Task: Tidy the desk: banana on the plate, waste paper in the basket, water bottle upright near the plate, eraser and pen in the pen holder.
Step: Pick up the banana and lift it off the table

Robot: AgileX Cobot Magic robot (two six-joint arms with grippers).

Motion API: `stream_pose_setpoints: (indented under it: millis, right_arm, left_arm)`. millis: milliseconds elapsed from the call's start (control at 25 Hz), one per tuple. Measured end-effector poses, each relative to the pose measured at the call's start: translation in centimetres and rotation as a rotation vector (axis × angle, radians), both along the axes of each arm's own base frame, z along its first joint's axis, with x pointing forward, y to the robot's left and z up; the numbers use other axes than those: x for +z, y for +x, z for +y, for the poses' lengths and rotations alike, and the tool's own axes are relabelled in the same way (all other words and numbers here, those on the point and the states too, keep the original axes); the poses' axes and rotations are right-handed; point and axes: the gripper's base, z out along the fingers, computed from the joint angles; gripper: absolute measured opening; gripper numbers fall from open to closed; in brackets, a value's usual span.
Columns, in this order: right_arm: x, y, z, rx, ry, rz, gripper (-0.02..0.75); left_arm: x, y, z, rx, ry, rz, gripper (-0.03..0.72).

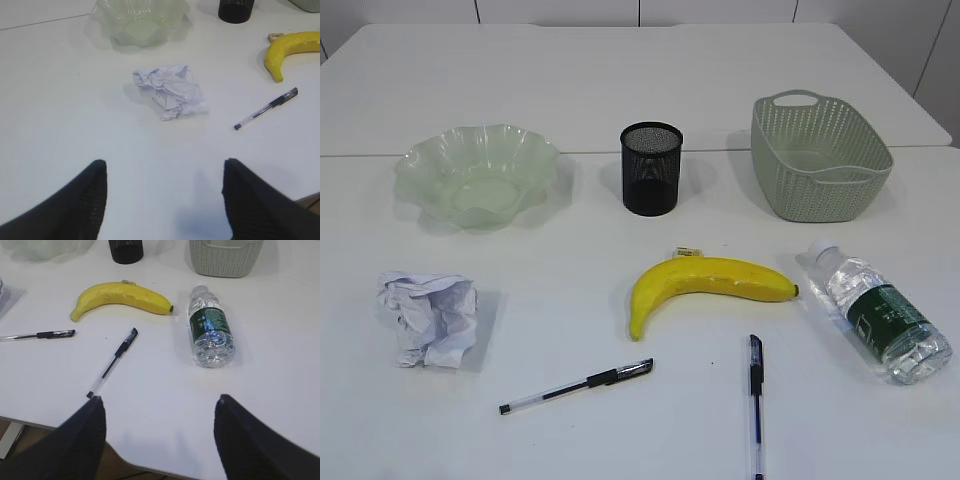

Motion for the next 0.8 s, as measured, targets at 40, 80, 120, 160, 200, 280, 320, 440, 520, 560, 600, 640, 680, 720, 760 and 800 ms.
stream_pose_setpoints:
  millis: [40, 80, 120, 160, 200, 280, 320, 440, 520, 560, 600, 640, 680, 720, 760, 800]
  right_arm:
    - [0.0, 0.0, 0.0, 0.000, 0.000, 0.000, 0.505]
    - [0.0, 0.0, 0.0, 0.000, 0.000, 0.000, 0.504]
    - [0.0, 0.0, 0.0, 0.000, 0.000, 0.000, 0.504]
    - [0.0, 0.0, 0.0, 0.000, 0.000, -0.002, 0.504]
    - [0.0, 0.0, 0.0, 0.000, -0.001, -0.004, 0.504]
    - [0.2, 0.0, 0.0, 0.005, -0.009, -0.012, 0.504]
    - [0.4, -0.1, 0.0, 0.011, -0.017, -0.022, 0.504]
    - [1.6, -0.6, 0.0, 0.026, -0.041, -0.067, 0.505]
    - [2.3, -0.4, 0.0, 0.029, -0.047, -0.065, 0.504]
    - [2.9, -0.3, 0.0, 0.030, -0.049, -0.062, 0.504]
    - [3.2, 0.0, 0.0, 0.030, -0.050, -0.050, 0.504]
    - [3.6, 0.2, 0.0, 0.032, -0.052, -0.043, 0.504]
    - [3.9, 0.5, 0.0, 0.033, -0.055, -0.031, 0.505]
    - [4.2, 0.8, 0.1, 0.033, -0.055, -0.021, 0.504]
    - [4.4, 1.1, 0.1, 0.032, -0.055, -0.016, 0.504]
    - [4.7, 1.4, 0.1, 0.031, -0.054, -0.014, 0.504]
  left_arm:
    - [0.0, 0.0, 0.0, 0.000, 0.000, 0.000, 0.517]
    - [0.0, 0.0, 0.0, 0.000, 0.000, 0.000, 0.517]
    - [0.0, 0.0, 0.0, 0.000, 0.000, 0.000, 0.517]
    - [0.0, 0.0, 0.0, 0.000, 0.000, 0.000, 0.517]
    - [0.0, 0.0, 0.0, -0.001, -0.001, 0.000, 0.517]
    - [0.0, 0.1, 0.0, -0.002, -0.003, 0.004, 0.517]
    - [0.0, 0.1, 0.0, -0.002, -0.002, 0.008, 0.517]
    - [0.7, 0.4, -0.1, -0.004, -0.002, 0.032, 0.517]
    - [1.5, 1.0, -0.1, -0.005, -0.001, 0.059, 0.517]
    - [2.0, 1.4, -0.1, -0.004, -0.001, 0.068, 0.517]
    - [2.4, 1.8, -0.1, -0.003, 0.000, 0.080, 0.517]
    - [2.8, 2.1, -0.2, -0.003, -0.001, 0.080, 0.517]
    - [3.3, 2.5, -0.2, -0.002, -0.001, 0.086, 0.517]
    - [3.8, 2.9, -0.2, -0.002, -0.001, 0.096, 0.517]
    - [4.2, 3.3, -0.2, -0.001, -0.001, 0.103, 0.517]
    - [4.6, 3.8, -0.2, -0.001, 0.000, 0.112, 0.517]
